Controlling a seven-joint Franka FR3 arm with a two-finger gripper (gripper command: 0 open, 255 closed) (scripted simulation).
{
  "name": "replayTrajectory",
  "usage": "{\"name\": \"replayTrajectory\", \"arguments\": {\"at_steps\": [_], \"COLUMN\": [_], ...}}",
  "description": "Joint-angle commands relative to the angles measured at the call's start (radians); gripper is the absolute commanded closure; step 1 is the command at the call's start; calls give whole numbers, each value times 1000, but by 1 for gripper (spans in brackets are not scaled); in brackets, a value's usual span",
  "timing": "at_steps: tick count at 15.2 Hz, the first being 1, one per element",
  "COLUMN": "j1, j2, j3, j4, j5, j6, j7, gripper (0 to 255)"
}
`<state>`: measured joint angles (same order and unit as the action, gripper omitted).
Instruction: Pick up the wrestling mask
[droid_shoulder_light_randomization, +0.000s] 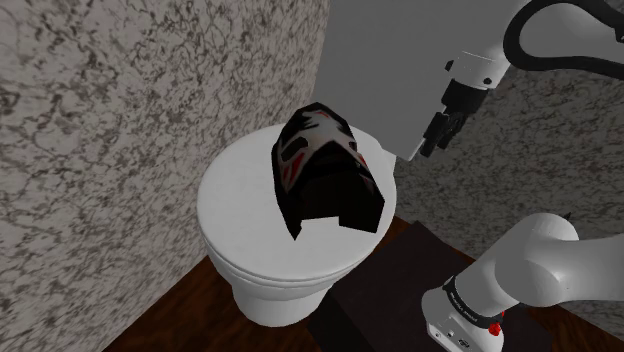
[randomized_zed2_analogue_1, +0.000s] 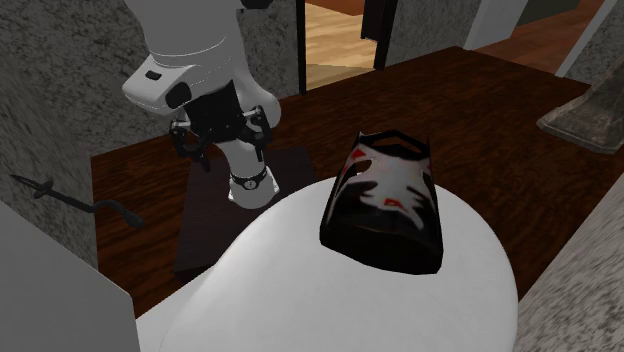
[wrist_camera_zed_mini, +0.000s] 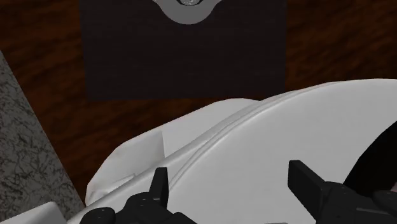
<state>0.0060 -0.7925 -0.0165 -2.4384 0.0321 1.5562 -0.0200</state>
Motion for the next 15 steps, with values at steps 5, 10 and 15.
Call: {"name": "replayTrajectory", "arguments": {"at_steps": [5, 10, 15], "j1": [5, 4, -20], "j2": [-55, -64, -10], "j3": [130, 300, 475], "j4": [2, 50, 145], "j5": [59, 138, 205], "j6": [-42, -84, -114], "j7": [191, 432, 675], "gripper": [0, 0, 0]}}
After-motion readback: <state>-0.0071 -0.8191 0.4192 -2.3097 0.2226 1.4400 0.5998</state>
